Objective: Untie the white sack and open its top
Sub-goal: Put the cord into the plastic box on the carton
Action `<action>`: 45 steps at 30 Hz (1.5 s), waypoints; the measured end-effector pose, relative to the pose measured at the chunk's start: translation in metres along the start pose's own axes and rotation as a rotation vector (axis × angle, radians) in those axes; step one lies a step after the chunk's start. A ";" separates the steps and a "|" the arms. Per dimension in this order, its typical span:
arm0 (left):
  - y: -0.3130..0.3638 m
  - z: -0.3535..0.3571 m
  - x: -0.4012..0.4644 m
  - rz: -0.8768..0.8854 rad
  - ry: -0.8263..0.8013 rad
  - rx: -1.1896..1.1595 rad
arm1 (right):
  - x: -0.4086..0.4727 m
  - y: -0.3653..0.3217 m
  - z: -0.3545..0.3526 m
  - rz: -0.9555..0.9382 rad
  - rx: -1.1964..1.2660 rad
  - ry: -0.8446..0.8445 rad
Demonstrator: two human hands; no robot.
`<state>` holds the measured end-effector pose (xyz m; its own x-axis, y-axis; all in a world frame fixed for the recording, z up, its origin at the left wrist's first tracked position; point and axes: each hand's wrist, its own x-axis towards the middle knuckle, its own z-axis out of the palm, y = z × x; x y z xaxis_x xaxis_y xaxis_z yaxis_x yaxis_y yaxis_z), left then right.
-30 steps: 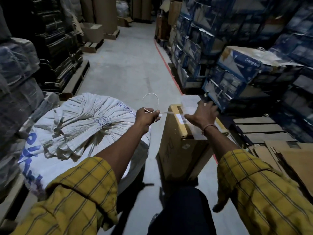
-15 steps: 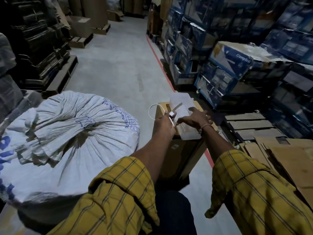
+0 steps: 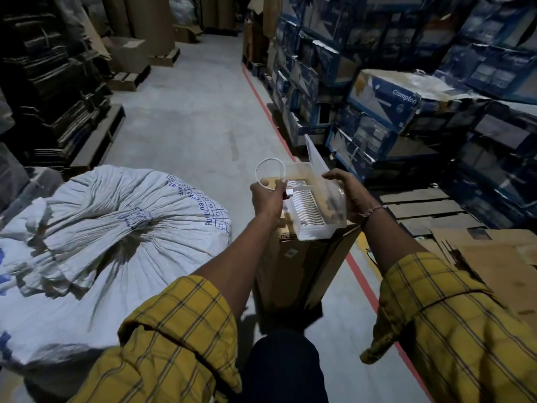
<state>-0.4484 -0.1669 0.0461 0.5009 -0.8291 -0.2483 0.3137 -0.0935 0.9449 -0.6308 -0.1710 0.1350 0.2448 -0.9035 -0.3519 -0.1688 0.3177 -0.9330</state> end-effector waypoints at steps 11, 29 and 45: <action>0.022 0.059 -0.002 0.453 -0.222 1.091 | 0.009 0.004 -0.002 0.031 -0.079 0.043; 0.000 0.006 0.019 0.101 -0.107 0.289 | 0.029 0.026 0.038 0.010 -0.881 0.257; 0.009 -0.013 0.010 0.122 -0.318 0.458 | 0.035 0.045 0.054 0.020 -1.222 0.298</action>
<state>-0.4302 -0.1686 0.0493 0.2223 -0.9673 -0.1223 -0.1485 -0.1575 0.9763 -0.5782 -0.1729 0.0765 0.0343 -0.9819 -0.1864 -0.9812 0.0023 -0.1931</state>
